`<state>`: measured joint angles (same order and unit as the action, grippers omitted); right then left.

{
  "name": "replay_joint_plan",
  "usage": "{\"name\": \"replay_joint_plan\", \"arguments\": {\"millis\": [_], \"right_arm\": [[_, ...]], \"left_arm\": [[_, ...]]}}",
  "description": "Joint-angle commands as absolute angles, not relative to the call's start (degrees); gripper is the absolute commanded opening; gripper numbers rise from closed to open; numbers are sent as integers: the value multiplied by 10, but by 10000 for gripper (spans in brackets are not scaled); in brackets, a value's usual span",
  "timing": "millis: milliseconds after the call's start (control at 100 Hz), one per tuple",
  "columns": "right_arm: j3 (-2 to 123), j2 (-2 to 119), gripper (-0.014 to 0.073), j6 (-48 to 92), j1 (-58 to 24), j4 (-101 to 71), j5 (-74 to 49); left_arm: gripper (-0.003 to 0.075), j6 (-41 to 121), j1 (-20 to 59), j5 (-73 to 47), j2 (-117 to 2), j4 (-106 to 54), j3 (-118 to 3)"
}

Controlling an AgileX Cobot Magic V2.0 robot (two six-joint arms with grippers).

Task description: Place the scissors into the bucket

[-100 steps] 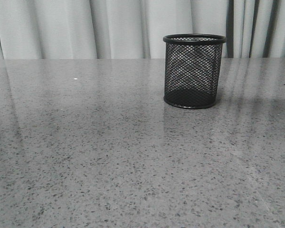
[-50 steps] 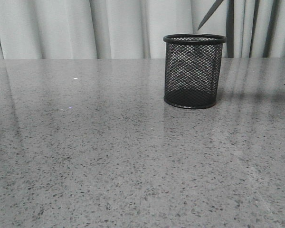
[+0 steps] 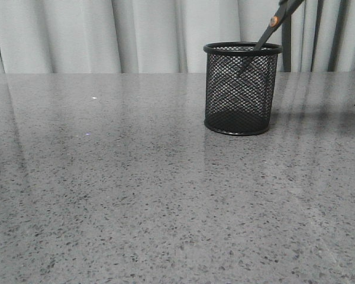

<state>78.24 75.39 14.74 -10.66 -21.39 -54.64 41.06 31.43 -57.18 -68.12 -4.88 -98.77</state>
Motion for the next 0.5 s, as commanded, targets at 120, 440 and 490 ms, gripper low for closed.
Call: {"name": "replay_joint_plan", "arguments": {"millis": [120, 440, 490], "right_arm": [[803, 759, 100, 163, -106, -239, -503], [804, 755, 470, 163, -98, -244, -475], [804, 747, 470, 163, -92, -244, -474]], "left_arm": [[502, 403, 313, -532, -670, -55, -1004], [498, 403, 313, -536, -670, -54, -1004], [489, 403, 313, -537, -670, -54, -1004]]}}
